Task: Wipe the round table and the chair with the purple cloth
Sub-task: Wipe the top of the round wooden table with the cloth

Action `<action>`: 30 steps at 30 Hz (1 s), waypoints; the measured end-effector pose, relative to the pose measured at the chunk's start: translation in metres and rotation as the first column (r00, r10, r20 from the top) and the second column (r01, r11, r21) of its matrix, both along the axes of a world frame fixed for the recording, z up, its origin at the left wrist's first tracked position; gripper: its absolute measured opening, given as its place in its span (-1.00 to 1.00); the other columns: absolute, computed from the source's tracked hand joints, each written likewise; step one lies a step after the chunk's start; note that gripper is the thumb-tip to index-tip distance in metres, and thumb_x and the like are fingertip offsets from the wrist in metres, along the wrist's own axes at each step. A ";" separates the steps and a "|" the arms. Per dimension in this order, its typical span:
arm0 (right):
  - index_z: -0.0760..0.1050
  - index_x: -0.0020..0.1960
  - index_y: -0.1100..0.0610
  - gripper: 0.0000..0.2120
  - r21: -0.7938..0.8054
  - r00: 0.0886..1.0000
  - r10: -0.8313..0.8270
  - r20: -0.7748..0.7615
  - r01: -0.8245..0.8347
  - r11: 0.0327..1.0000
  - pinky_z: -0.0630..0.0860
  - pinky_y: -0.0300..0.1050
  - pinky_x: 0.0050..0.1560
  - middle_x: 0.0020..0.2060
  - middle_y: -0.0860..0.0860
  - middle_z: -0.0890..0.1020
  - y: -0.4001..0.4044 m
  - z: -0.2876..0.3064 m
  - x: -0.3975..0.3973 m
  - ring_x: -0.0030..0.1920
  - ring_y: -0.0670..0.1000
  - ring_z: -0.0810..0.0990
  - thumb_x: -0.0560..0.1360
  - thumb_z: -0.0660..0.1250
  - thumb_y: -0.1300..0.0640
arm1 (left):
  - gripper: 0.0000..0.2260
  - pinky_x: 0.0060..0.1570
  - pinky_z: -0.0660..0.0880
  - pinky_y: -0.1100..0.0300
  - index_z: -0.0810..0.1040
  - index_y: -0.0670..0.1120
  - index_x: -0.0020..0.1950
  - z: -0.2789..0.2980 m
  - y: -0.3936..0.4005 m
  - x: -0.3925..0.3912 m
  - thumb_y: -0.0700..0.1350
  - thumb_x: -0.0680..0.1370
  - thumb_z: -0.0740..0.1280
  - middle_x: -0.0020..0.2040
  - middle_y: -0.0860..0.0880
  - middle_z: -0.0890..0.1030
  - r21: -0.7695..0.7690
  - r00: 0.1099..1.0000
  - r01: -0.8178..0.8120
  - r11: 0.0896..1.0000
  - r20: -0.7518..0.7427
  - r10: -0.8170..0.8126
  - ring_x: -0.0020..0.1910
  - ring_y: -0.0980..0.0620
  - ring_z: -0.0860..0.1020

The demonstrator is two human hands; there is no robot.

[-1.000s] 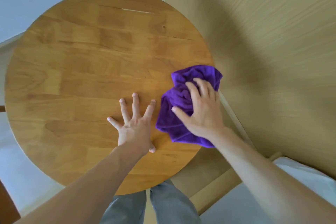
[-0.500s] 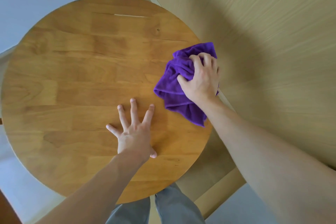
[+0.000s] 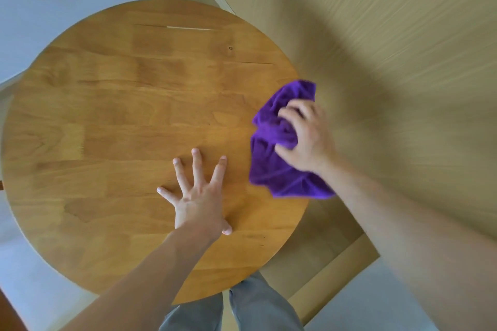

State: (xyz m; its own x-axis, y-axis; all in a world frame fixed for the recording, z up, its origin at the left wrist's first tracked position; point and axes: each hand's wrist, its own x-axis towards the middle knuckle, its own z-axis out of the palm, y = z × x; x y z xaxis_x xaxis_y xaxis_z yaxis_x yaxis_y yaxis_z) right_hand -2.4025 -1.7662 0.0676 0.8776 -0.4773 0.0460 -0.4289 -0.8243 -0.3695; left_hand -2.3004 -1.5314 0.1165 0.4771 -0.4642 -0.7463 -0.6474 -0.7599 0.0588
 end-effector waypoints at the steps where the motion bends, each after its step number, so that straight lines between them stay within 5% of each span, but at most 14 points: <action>1: 0.58 0.18 0.15 -0.47 0.004 0.996 -0.082 0.019 0.082 0.997 0.48 0.22 0.21 0.18 0.11 0.55 -0.009 0.000 0.014 0.21 0.24 0.52 0.29 0.38 -0.11 | 0.34 0.37 0.07 -0.57 -0.39 0.24 0.55 0.000 0.000 0.000 0.13 0.23 0.67 0.49 -0.13 -0.54 -0.001 1.000 -0.003 1.000 -0.001 0.003 0.53 -0.38 -0.41; 8: 0.56 0.17 0.11 -0.52 0.123 0.856 -0.510 0.080 0.500 0.857 0.42 0.13 0.29 0.21 0.06 0.53 0.049 0.000 0.009 0.26 0.17 0.47 0.34 0.32 -0.11 | 0.35 0.36 0.08 -0.58 -0.35 0.25 0.56 -0.002 0.002 -0.001 0.12 0.20 0.69 0.50 -0.11 -0.54 -0.018 1.000 -0.012 1.000 -0.001 0.012 0.53 -0.36 -0.41; 15: 0.57 0.12 0.08 -0.53 0.096 0.923 -0.385 -0.018 0.384 0.918 0.42 0.17 0.24 0.18 0.02 0.51 0.103 0.002 -0.054 0.23 0.18 0.46 0.29 0.36 -0.13 | 0.34 0.36 0.06 -0.58 -0.34 0.25 0.57 -0.002 0.001 -0.002 0.11 0.20 0.69 0.51 -0.11 -0.53 -0.028 1.000 -0.024 0.999 -0.001 0.024 0.53 -0.36 -0.42; 24: 0.56 0.08 0.07 -0.58 0.064 0.818 -0.574 0.009 0.573 0.817 0.43 0.22 0.26 0.15 0.05 0.53 0.033 0.002 0.061 0.22 0.21 0.48 0.29 0.38 -0.12 | 0.34 0.35 0.06 -0.60 -0.31 0.25 0.57 -0.005 0.003 -0.002 0.09 0.18 0.70 0.51 -0.11 -0.51 -0.039 1.000 -0.026 0.999 0.014 0.027 0.53 -0.36 -0.41; 27: 0.56 0.12 0.06 -0.56 0.018 0.884 -0.467 0.006 0.467 0.884 0.44 0.16 0.22 0.17 0.04 0.52 0.062 0.003 0.057 0.23 0.19 0.47 0.29 0.43 -0.08 | 0.29 0.33 0.06 -0.61 -0.21 0.23 0.55 -0.003 0.003 -0.002 0.07 0.17 0.71 0.52 -0.11 -0.48 -0.043 1.000 -0.027 0.999 0.010 0.028 0.53 -0.37 -0.40; 30: 0.58 0.16 0.11 -0.54 0.064 0.993 -0.111 0.047 0.108 0.992 0.42 0.14 0.24 0.19 0.04 0.54 0.094 0.003 0.022 0.24 0.19 0.47 0.32 0.41 -0.06 | 0.22 0.34 0.04 -0.61 -0.12 0.19 0.52 -0.005 0.004 -0.003 0.06 0.17 0.71 0.54 -0.09 -0.47 -0.061 0.999 -0.043 0.997 0.002 0.043 0.54 -0.36 -0.40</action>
State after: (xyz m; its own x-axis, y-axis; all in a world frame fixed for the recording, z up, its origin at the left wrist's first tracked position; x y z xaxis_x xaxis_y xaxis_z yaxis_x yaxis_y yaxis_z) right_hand -2.3803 -1.6724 0.0704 0.8173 -0.5735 0.0566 -0.4948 -0.7486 -0.4413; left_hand -2.3031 -1.5278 0.1115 0.4999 -0.4873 -0.7160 -0.6142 -0.7823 0.1036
